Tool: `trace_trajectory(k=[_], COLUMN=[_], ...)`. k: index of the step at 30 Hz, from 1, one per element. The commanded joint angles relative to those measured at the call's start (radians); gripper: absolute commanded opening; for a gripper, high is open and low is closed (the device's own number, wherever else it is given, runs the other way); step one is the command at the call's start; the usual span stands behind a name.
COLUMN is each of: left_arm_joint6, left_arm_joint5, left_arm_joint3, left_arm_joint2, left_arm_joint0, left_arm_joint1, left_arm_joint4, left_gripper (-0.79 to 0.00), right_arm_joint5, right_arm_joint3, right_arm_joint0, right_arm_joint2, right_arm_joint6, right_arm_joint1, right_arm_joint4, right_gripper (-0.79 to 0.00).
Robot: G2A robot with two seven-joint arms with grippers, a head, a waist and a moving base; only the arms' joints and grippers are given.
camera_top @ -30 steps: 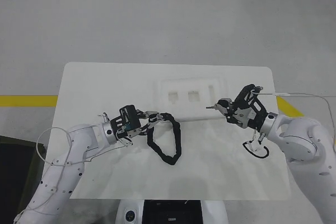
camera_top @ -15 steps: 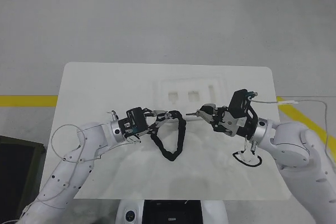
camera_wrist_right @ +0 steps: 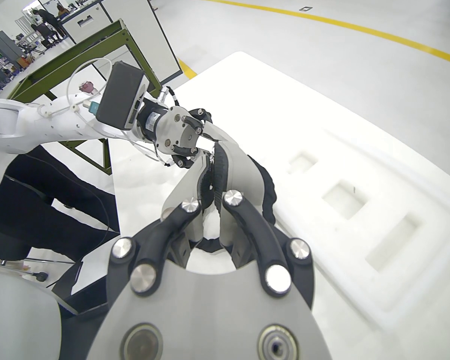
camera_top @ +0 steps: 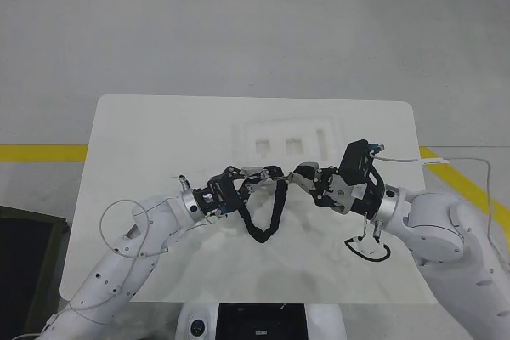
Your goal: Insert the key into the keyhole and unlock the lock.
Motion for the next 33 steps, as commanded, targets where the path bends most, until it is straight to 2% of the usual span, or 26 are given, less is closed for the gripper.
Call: trace_trajectory(k=[1, 9, 14, 21, 26, 33], left_arm_joint6=[0.0, 0.0, -0.032, 0.007, 0.041, 0.053], left_arm_joint5=[-0.001, -0.001, 0.091, 0.234, 0.27, 0.291], left_arm_joint3=[0.0, 0.0, -0.031, -0.058, -0.056, -0.038], left_arm_joint2=[0.0, 0.0, -0.021, -0.038, -0.026, -0.004], left_arm_joint0=[0.0, 0.0, 0.02, 0.079, 0.096, 0.09], left_arm_joint1=[0.0, 0.0, 0.001, -0.001, -0.005, -0.013], left_arm_joint4=[0.0, 0.0, 0.056, 0.102, 0.12, 0.13], left_gripper=[-0.785, -0.785, -0.785, -0.785, -0.785, -0.785], right_arm_joint5=[0.0, 0.0, 0.016, 0.105, 0.16, 0.199], right_arm_joint3=[0.0, 0.0, -0.027, -0.12, -0.156, -0.146], right_arm_joint0=[0.0, 0.0, 0.001, 0.023, 0.051, 0.091], right_arm_joint2=[0.0, 0.0, 0.005, 0.003, -0.028, -0.072], right_arm_joint6=[0.0, 0.0, -0.016, 0.099, 0.168, 0.147], right_arm_joint1=[0.0, 0.0, -0.002, -0.002, -0.005, -0.016], right_arm_joint4=[0.0, 0.0, 0.019, 0.052, 0.002, -0.07], right_gripper=[-0.785, -0.785, -0.785, -0.785, -0.785, -0.785])
